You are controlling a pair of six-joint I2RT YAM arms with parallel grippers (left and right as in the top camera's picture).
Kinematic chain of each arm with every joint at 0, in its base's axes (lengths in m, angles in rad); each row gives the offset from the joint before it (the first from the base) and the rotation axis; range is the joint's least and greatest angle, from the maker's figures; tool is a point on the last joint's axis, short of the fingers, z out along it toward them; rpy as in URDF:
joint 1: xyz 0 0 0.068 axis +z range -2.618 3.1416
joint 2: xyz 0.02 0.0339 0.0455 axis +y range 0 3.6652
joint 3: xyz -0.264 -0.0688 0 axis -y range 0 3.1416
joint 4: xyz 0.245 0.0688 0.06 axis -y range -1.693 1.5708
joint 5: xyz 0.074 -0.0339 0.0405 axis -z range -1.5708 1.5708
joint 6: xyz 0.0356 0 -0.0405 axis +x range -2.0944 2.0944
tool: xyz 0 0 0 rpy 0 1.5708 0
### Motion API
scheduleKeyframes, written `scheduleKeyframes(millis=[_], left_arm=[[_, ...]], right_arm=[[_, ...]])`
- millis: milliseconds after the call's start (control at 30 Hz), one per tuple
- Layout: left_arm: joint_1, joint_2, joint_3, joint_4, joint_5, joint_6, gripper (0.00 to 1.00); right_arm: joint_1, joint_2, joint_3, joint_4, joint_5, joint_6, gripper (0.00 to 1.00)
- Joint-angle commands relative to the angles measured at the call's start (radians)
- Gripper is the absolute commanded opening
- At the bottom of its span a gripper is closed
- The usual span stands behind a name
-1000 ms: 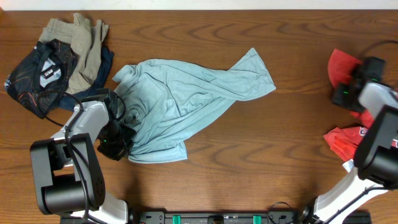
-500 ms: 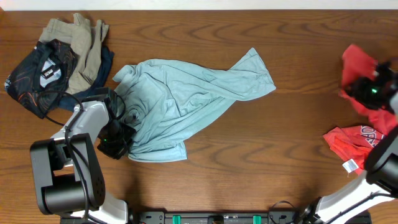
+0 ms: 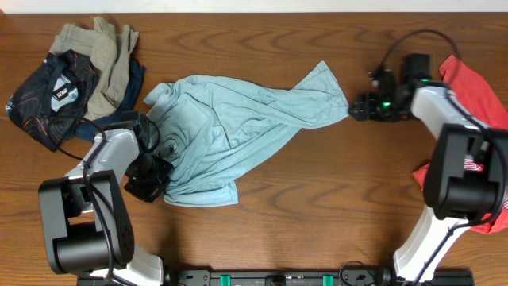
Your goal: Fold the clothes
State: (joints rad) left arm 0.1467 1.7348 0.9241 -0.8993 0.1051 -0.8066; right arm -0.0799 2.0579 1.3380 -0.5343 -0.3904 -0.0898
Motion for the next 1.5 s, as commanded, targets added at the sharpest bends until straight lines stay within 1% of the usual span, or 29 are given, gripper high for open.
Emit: scheduleKeyframes(millis=[0,67,100,133,200,233,267,400,633,767,867,1000,1100,1167,1233,1267,1300,1333,1367,1400,1433,1467], left_arm=[[-0.002,0.007,-0.004,0.002,-0.001,0.014,0.06],[-0.002,0.007,-0.004,0.005,-0.001,0.014,0.06],[-0.002,0.007,-0.004,0.005,-0.001,0.014,0.06],[-0.002,0.007,-0.004,0.005,-0.001,0.014,0.06],[-0.002,0.007,-0.004,0.005,-0.001,0.014,0.06],[-0.002,0.007,-0.004,0.005,-0.001,0.014,0.06],[-0.002,0.007,-0.004,0.005,-0.001,0.014,0.06],[-0.002,0.007,-0.004,0.004,-0.001,0.014,0.06],[-0.002,0.007,-0.004,0.005,-0.001,0.014,0.06],[-0.002,0.007,-0.004,0.005,-0.001,0.014,0.06],[-0.002,0.007,-0.004,0.005,-0.001,0.014,0.06],[-0.002,0.007,-0.004,0.005,-0.001,0.014,0.06],[-0.002,0.007,-0.004,0.005,-0.001,0.014,0.06],[-0.002,0.007,-0.004,0.005,-0.001,0.014,0.06],[-0.002,0.007,-0.004,0.005,-0.001,0.014,0.06],[-0.002,0.007,-0.004,0.005,-0.001,0.014,0.06],[-0.002,0.007,-0.004,0.007,-0.001,0.014,0.06],[-0.002,0.007,-0.004,0.008,-0.001,0.014,0.06],[-0.002,0.007,-0.004,0.009,-0.001,0.014,0.06],[-0.002,0.007,-0.004,0.011,-0.001,0.014,0.06],[-0.002,0.007,-0.004,0.012,-0.001,0.014,0.06],[-0.002,0.007,-0.004,0.013,-0.001,0.014,0.06]], right_arm=[[0.055,0.082,-0.019,0.01,0.028,0.027,0.71],[0.082,0.105,-0.019,0.025,0.027,0.051,0.69],[0.091,0.111,-0.019,0.026,0.027,0.052,0.64],[0.1,0.114,-0.019,0.026,0.028,0.051,0.56],[0.113,0.114,-0.019,0.025,0.028,0.051,0.26],[0.114,0.113,-0.018,0.024,0.029,0.051,0.07],[0.114,0.108,-0.015,0.018,0.028,0.052,0.01],[0.09,0.065,0.007,-0.024,0.029,0.079,0.01],[0.024,-0.112,0.127,-0.182,0.043,0.09,0.01],[0.026,-0.203,0.19,-0.189,0.043,0.09,0.01],[0.043,-0.235,0.211,-0.129,0.043,0.09,0.01],[0.078,-0.221,0.211,0.022,0.043,0.097,0.01],[0.114,-0.179,0.211,0.162,0.046,0.097,0.05],[0.133,-0.145,0.211,0.25,0.055,0.097,0.11],[0.143,-0.107,0.211,0.327,0.092,0.123,0.12],[0.145,-0.084,0.211,0.365,0.126,0.158,0.17],[0.145,-0.064,0.211,0.394,0.151,0.192,0.32],[0.144,-0.045,0.211,0.413,0.164,0.211,0.49],[0.141,-0.031,0.211,0.416,0.163,0.213,0.58],[0.138,-0.021,0.211,0.409,0.163,0.213,0.66],[0.134,-0.015,0.211,0.383,0.163,0.213,0.69],[0.132,-0.014,0.211,0.359,0.163,0.212,0.7]])
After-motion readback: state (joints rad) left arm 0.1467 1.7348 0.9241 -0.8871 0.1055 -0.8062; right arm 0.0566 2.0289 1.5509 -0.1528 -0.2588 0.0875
